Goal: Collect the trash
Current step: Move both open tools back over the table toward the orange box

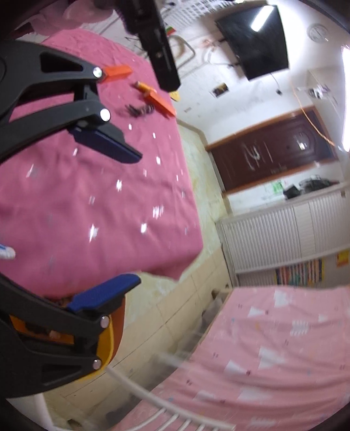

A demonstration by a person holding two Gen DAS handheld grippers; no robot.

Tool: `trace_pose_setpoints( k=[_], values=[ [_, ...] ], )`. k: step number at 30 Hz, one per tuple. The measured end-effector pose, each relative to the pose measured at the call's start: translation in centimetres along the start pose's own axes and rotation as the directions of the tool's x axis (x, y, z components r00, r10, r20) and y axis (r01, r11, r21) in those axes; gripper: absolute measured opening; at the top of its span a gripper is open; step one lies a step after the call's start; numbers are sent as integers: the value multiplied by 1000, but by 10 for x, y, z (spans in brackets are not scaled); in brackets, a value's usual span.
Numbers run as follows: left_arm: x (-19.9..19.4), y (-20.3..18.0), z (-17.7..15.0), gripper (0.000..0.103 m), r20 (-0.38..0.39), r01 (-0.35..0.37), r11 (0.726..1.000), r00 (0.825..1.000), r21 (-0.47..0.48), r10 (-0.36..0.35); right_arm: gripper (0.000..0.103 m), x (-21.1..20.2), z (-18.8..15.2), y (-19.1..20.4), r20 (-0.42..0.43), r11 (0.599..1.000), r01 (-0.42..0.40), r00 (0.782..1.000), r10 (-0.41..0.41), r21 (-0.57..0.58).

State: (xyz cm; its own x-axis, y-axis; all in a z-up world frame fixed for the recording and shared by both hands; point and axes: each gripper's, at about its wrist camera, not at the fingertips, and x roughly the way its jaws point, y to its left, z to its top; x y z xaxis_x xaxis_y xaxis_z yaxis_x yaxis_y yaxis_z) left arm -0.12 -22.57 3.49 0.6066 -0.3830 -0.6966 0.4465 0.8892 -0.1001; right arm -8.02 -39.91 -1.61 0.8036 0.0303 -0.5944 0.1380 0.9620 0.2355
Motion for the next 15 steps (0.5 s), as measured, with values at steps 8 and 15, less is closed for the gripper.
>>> trace_pose_setpoints(
  k=[8,15],
  values=[
    [0,72,-18,44,-38,-130,988,991,-90,127,81,33,9,68,-66,991,-74,996,67,-109],
    [8,125,-37,47,-92,-200,966,978,-165,187,81,60,6,113,-132,977,-125,986,102,-176]
  ],
)
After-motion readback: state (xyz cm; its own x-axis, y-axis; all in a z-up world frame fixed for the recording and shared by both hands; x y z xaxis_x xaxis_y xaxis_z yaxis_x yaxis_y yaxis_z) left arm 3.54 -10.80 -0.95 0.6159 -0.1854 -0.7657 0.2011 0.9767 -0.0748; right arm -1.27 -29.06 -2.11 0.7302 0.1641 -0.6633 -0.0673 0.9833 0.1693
